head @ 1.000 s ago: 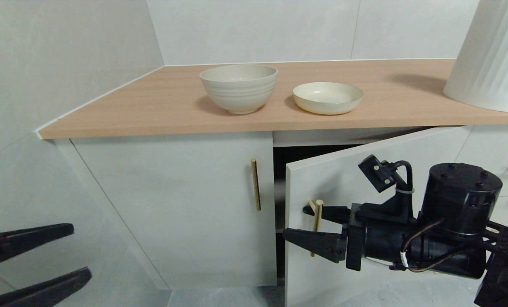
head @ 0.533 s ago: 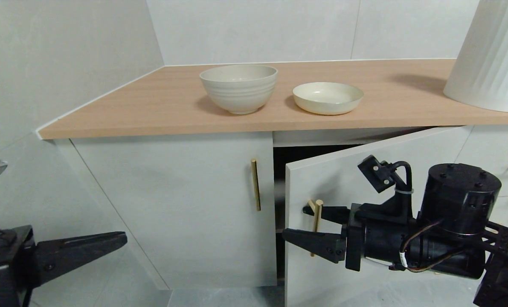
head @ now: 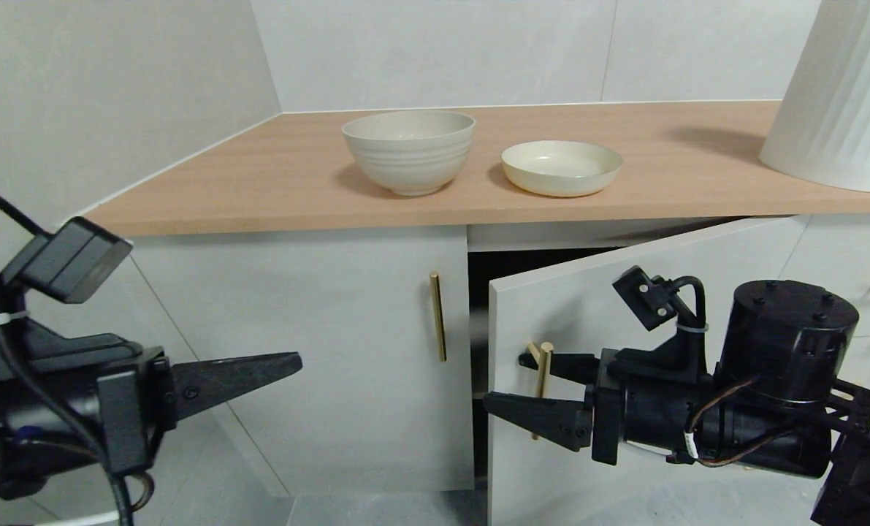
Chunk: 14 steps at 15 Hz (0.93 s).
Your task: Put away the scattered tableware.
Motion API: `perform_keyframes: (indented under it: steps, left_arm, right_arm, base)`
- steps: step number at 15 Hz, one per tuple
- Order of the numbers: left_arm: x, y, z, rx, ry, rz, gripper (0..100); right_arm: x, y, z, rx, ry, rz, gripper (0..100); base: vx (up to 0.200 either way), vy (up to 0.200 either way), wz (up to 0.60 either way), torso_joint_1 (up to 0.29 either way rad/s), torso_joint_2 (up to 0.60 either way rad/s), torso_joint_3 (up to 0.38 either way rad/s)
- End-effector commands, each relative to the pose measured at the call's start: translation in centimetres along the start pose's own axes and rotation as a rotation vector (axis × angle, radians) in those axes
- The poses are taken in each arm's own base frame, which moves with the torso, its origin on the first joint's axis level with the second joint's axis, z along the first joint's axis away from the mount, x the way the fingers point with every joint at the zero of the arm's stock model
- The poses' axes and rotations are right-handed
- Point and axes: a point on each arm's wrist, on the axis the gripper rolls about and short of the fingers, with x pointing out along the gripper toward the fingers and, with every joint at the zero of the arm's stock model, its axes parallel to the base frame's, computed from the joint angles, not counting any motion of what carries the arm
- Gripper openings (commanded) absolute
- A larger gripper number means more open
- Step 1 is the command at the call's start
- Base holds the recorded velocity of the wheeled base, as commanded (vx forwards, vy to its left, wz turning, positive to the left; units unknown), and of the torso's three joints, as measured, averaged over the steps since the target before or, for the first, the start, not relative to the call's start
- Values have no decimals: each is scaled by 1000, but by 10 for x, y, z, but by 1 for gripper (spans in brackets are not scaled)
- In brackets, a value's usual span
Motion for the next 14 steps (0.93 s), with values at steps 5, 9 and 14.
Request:
perform_keyframes:
  steps: [5, 9, 14]
  left_arm:
    - [90, 20, 12, -29, 45, -133, 0]
    - [118, 38, -7, -14, 131, -116, 0]
    - [150, 39, -33, 20, 121, -120, 0]
  right_arm:
    - [-2, 1, 0, 0, -2, 2, 100]
    - [-2, 2, 1, -2, -4, 3, 100]
    - [-3, 3, 2, -4, -8, 6, 100]
  base:
    - [0, 0, 0, 0, 0, 0]
    - [0, 0, 0, 0, 0, 0]
    - [0, 0, 0, 0, 0, 0]
